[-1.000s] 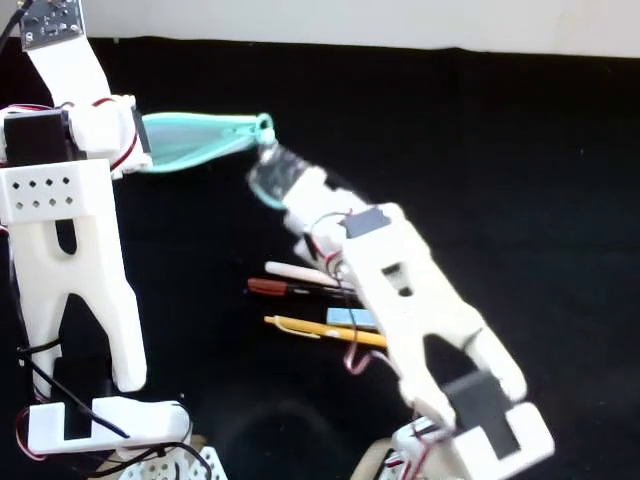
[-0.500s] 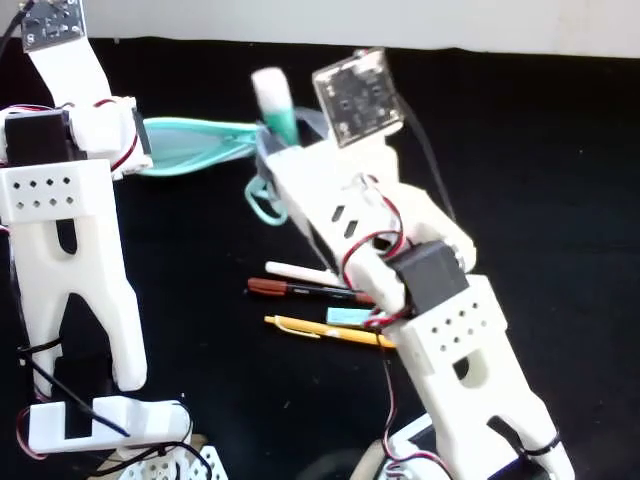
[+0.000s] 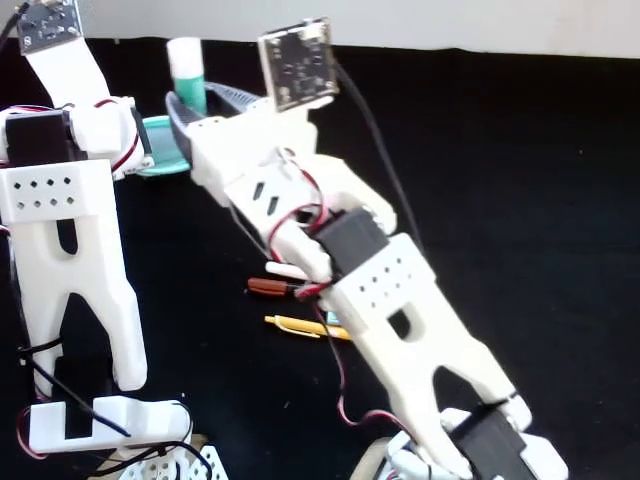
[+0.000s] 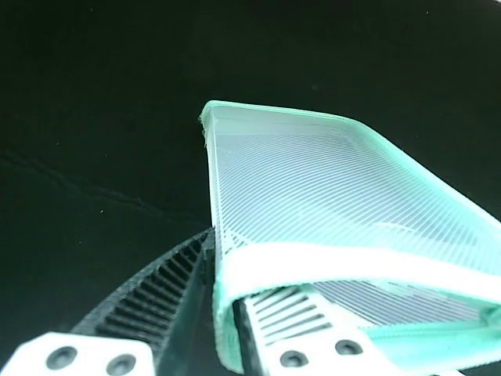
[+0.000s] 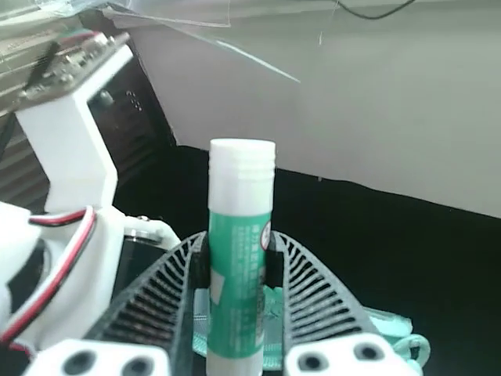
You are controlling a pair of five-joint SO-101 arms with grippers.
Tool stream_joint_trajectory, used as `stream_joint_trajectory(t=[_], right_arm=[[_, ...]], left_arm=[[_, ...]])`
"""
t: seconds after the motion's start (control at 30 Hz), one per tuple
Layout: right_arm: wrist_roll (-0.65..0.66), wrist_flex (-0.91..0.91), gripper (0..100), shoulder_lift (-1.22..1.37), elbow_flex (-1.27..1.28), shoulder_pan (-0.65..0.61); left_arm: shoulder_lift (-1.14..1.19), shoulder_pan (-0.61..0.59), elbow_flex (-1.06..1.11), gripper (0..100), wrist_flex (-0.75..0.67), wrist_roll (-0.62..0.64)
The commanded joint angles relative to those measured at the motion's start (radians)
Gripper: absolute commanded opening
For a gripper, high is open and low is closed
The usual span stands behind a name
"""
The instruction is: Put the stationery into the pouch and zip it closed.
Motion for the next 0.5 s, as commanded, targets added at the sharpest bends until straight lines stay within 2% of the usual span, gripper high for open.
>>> stream_joint_trajectory(t=[0.0, 0.23, 0.37, 0.47], right_arm=[[-0.018, -0.031, 0.8, 0.018, -0.051, -0.013], [-0.037, -0.071, 0.8, 0.031, -0.016, -0.013], [-0.032, -0.237, 0.8, 0.085, 0.065, -0.013], [-0.037, -0.289, 0.8, 0.153, 0.076, -0.013]], left_arm=[[-0.027, -0.007, -0.044, 1, -0.009, 0.052], [-0.028, 0.008, -0.044, 1, -0.021, 0.058], [-0.03, 0.015, -0.044, 1, -0.02, 0.058], [-0.038, 0.015, -0.048, 1, -0.02, 0.058]])
